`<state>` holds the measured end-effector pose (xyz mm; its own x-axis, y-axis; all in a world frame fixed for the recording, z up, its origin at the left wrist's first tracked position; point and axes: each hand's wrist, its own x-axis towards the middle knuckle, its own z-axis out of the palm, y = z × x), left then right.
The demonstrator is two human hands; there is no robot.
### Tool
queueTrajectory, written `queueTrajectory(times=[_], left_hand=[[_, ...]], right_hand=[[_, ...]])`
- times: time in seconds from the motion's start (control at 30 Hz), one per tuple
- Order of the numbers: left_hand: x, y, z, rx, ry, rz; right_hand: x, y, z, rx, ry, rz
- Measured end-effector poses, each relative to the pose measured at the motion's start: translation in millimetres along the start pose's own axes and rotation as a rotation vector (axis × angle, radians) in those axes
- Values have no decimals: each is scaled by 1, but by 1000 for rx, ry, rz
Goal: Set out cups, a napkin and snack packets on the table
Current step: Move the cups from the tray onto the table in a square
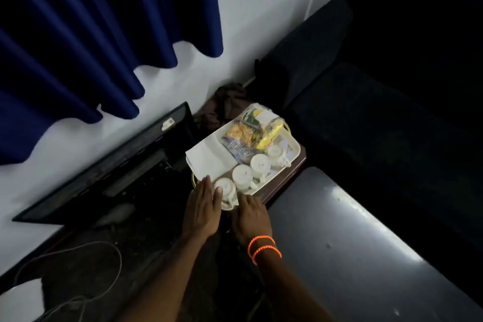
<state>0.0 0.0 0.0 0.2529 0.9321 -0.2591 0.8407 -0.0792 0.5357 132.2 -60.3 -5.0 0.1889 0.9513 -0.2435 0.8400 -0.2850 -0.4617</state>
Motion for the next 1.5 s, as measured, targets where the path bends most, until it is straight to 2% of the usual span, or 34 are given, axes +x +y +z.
queueTrajectory(times=[0.17, 0.33, 0.63, 0.8, 0.87, 0.93, 1.0, 1.07, 1.2, 1.33, 1.43, 1.5], left_hand=[[39, -24, 16, -130, -67, -112], [52, -24, 33, -379, -122, -171], [24, -7, 42, -648, 122, -380], [11, 16, 51, -808, 130, -435], [7, 35, 61, -1016, 46, -437], [2, 61, 71, -1240, -93, -417], [-4, 86, 85, -1328, -242, -392], [-11, 108, 102, -1331, -366, -378], [-29, 139, 147, -1174, -634, -279], [-46, 163, 205, -903, -858, -165], [-59, 181, 252, -737, -985, -34], [-67, 189, 278, -622, -1007, 46]], right_hand=[[32, -14, 43, 98, 25, 166], [40, -19, 60, 490, 120, 349], [9, -14, 35, 1102, 330, 341], [-5, 5, 11, 1385, 404, 527], [-12, 22, 4, 1409, 419, 560], [-21, 39, -4, 1478, 322, 544], [-33, 63, -12, 1470, 281, 531], [-46, 94, -20, 1474, 342, 554], [-80, 161, -30, 1416, 502, 684], [-126, 229, -31, 1278, 557, 759], [-158, 271, -28, 1051, 593, 787], [-174, 290, -25, 880, 584, 788]])
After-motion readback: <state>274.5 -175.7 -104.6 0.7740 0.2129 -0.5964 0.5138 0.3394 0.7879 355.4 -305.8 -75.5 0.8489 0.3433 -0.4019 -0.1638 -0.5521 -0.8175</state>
